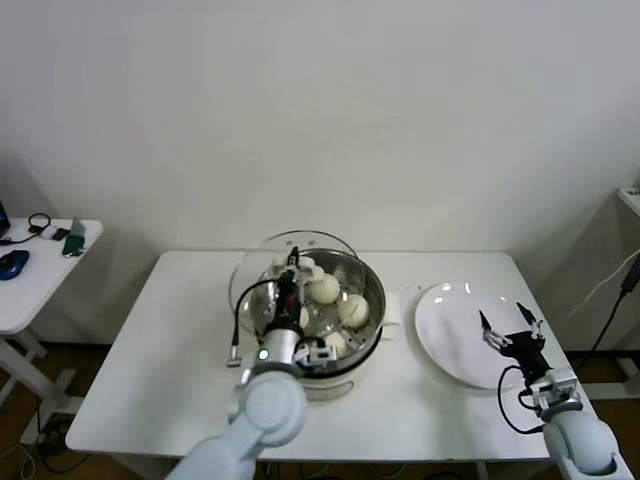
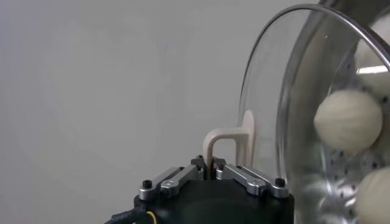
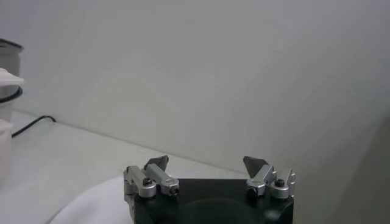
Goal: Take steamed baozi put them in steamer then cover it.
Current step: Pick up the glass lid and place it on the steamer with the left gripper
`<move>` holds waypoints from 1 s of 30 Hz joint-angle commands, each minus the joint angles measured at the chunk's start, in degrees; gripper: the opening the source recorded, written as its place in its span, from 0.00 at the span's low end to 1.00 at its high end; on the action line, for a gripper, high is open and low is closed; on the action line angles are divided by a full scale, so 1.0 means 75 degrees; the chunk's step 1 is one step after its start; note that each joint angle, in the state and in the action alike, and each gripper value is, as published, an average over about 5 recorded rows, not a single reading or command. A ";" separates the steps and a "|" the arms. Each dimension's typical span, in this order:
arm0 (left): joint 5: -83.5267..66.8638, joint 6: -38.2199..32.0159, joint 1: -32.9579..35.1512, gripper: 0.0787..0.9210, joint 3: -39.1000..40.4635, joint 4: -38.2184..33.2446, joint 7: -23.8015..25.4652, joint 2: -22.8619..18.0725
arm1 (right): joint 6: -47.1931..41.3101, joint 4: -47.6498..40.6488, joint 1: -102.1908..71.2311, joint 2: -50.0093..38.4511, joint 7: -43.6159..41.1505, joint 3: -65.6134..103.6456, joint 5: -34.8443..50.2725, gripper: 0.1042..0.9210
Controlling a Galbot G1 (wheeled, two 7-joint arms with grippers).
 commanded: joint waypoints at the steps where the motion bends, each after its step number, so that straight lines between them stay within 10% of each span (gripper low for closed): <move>1: 0.0344 0.0353 -0.0228 0.08 0.0598 0.0647 0.0155 -0.1055 | 0.0061 -0.0072 -0.0005 0.0025 -0.0042 0.0086 -0.0060 0.88; 30: 0.0775 0.0145 0.0155 0.08 0.0392 0.0999 0.0102 -0.0895 | 0.0175 -0.0162 -0.0006 0.0091 -0.0193 0.0216 -0.0108 0.88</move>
